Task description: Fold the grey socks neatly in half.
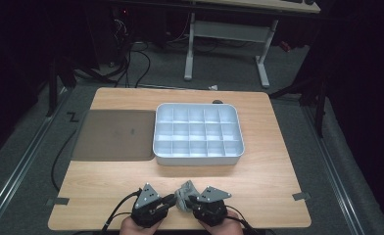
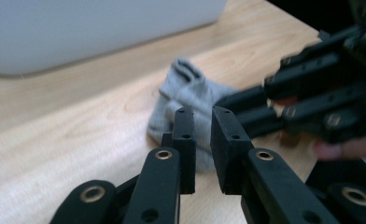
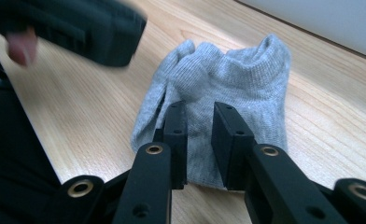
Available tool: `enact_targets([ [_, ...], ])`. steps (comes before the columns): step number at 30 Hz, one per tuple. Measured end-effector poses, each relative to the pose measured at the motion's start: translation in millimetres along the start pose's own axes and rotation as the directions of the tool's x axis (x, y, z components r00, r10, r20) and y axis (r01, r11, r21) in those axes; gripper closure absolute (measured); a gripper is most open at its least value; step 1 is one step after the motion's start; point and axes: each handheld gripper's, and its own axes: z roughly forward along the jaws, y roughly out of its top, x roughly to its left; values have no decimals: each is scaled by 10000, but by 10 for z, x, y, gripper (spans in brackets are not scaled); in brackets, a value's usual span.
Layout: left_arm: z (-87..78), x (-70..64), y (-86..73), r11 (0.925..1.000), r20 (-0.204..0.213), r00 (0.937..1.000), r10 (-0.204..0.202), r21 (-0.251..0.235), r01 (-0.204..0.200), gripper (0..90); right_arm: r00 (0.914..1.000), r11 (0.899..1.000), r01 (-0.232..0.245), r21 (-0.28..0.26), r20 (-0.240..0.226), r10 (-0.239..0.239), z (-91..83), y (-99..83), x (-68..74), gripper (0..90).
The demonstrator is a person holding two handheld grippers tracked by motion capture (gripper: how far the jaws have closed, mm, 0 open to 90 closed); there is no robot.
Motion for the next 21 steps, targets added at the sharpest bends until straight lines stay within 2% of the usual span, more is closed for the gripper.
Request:
enact_targets([
  [4,57,-69,82,9999,98,9999,85,-146,-84,815,9997,9999,165,30,164,-166,13,-8,25,767],
  [7,177,-161,159,9994,41,9995,302,-198,-301,824,9991,9995,309,-47,275,-307,26,-22,49,770],
  [8,268,-194,183,9995,-43,9997,252,-175,-253,838,9992,9995,303,-65,264,-301,30,-23,52,771],
  [9,268,-194,183,9995,-43,9997,252,-175,-253,845,9992,9995,303,-65,264,-301,30,-23,52,771],
  [10,355,-202,174,9993,-395,9985,373,69,-371,852,9991,9995,319,-85,266,-316,30,-28,53,773],
  [11,355,-202,174,9993,-395,9985,373,69,-371,861,9991,9995,319,-85,266,-316,30,-28,53,773],
  [14,379,-136,98,9984,-872,9954,385,434,-348,875,9993,9994,319,-109,222,-316,25,-37,45,776],
  [17,341,-68,6,9966,-1107,9927,482,720,-404,879,9993,9994,314,-150,186,-311,24,-44,40,776],
  [21,320,-49,-70,9956,-1273,9896,665,748,-573,880,9997,9997,212,-112,78,-212,14,-33,33,766],
])
